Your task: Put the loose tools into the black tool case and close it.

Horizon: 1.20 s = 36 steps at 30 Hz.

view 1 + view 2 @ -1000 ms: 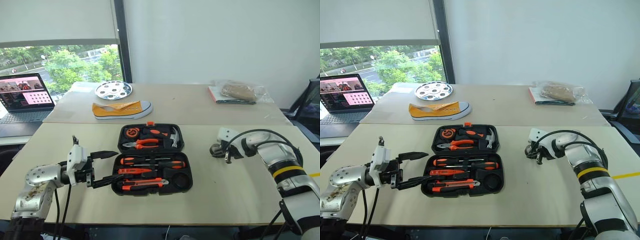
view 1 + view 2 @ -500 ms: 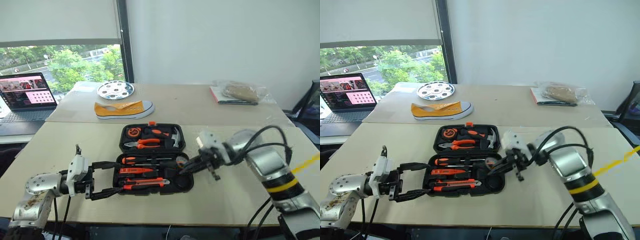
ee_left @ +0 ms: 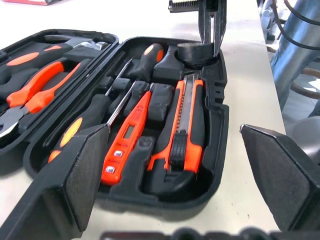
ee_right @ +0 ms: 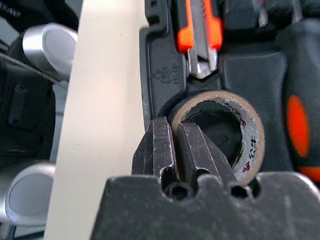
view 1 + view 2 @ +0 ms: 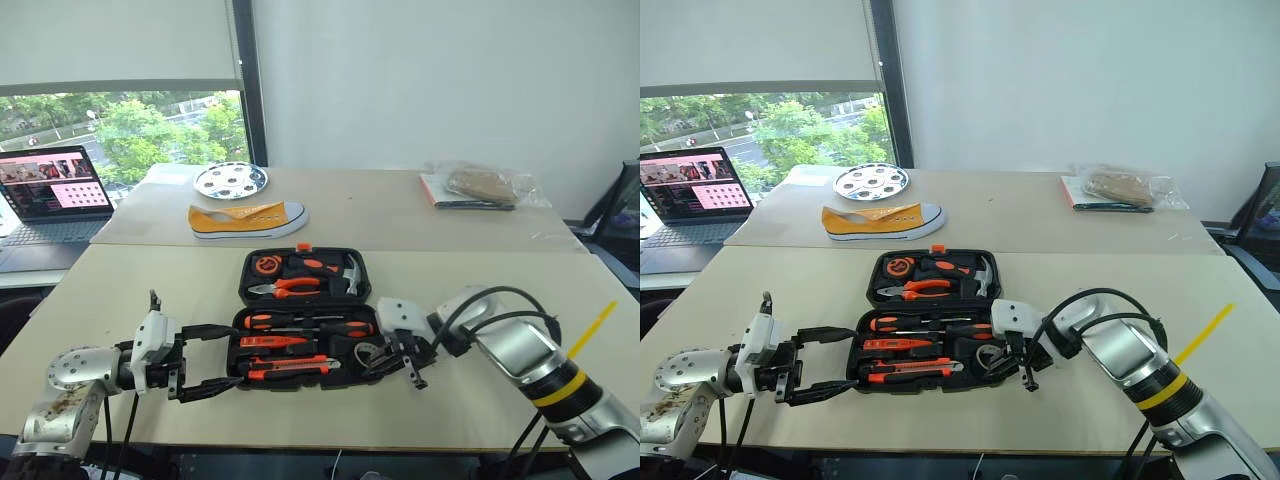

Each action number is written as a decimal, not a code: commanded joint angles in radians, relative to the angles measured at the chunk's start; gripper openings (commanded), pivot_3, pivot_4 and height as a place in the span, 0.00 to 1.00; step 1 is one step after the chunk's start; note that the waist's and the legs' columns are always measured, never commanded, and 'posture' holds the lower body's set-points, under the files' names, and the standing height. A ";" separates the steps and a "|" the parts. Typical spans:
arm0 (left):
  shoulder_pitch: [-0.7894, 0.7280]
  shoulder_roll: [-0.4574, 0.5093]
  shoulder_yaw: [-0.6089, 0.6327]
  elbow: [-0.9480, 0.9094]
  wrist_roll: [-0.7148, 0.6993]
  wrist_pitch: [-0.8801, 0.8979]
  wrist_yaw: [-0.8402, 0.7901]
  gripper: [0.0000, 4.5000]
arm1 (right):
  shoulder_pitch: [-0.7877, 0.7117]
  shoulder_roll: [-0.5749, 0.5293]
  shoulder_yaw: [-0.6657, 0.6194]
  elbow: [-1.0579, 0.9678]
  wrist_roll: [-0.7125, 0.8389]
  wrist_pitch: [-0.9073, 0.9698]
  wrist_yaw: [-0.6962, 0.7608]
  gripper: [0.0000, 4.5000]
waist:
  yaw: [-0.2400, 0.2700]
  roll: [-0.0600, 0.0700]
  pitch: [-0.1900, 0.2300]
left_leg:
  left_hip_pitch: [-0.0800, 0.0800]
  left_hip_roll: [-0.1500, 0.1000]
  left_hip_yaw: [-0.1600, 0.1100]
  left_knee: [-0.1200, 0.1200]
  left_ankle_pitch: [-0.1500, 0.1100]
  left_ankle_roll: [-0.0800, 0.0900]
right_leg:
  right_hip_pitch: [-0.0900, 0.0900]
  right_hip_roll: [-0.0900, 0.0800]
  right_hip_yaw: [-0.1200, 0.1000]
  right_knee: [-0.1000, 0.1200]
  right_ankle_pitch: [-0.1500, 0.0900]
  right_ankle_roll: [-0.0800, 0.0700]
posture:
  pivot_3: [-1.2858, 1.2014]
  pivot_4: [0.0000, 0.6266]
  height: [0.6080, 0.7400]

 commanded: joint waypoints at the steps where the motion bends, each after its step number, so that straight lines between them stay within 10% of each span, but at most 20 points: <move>1: -0.020 0.012 0.019 -0.002 -0.002 -0.021 0.003 1.00 | -0.018 0.016 0.022 0.010 -0.030 0.017 -0.026 0.01 | -0.003 -0.001 -0.001 | 0.000 0.000 0.000 0.000 0.000 0.000 | 0.000 0.000 0.000 0.000 0.000 0.000 | 0.52 0.24 1.00; 3: -0.018 0.010 0.019 -0.005 -0.001 -0.022 0.007 1.00 | -0.024 0.007 0.029 0.010 -0.050 0.032 -0.034 0.01 | -0.008 -0.001 -0.001 | 0.000 0.001 0.000 0.000 0.000 0.000 | 0.000 0.001 0.000 0.000 0.000 -0.001 | 0.52 0.24 1.00; 11: 0.000 0.015 0.051 0.009 -0.001 -0.003 0.055 1.00 | -0.025 -0.012 -0.120 -0.088 0.177 0.111 0.076 0.58 | 0.003 -0.001 -0.001 | 0.000 0.001 -0.001 -0.001 0.000 0.000 | 0.000 0.001 -0.001 -0.001 0.001 -0.001 | 0.52 0.24 1.00; 20: -0.013 -0.005 0.139 0.081 0.042 0.108 0.342 1.00 | 0.074 -0.073 -0.358 0.095 0.203 -0.113 0.017 0.58 | 0.008 -0.002 0.000 | -0.001 0.001 -0.002 -0.001 0.000 0.001 | 0.002 -0.001 -0.005 -0.004 0.001 -0.001 | 0.52 0.24 1.00; 29: -0.172 -0.098 0.016 0.151 0.172 0.238 0.585 0.35 | 0.010 0.103 -0.309 0.430 -0.048 -0.422 -0.331 0.00 | -0.002 -0.002 0.000 | 0.000 0.001 0.000 -0.001 0.001 -0.002 | 0.001 0.000 -0.003 0.000 0.001 -0.002 | 0.52 0.24 1.00; 33: -0.220 -0.123 -0.054 0.155 0.203 0.321 0.605 0.02 | -0.043 0.171 -0.275 0.579 -0.102 -0.525 -0.357 0.00 | -0.008 -0.002 0.000 | 0.001 0.000 0.004 -0.001 0.001 -0.002 | 0.001 0.001 -0.003 0.001 0.001 -0.002 | 0.52 0.24 1.00; 36: -0.236 -0.134 -0.096 0.143 0.202 0.348 0.577 0.01 | -0.067 0.213 -0.270 0.622 -0.109 -0.554 -0.355 0.00 | -0.009 -0.002 0.000 | 0.000 0.001 0.005 -0.002 0.002 -0.003 | 0.000 0.001 -0.003 0.001 0.001 -0.002 | 0.52 0.24 1.00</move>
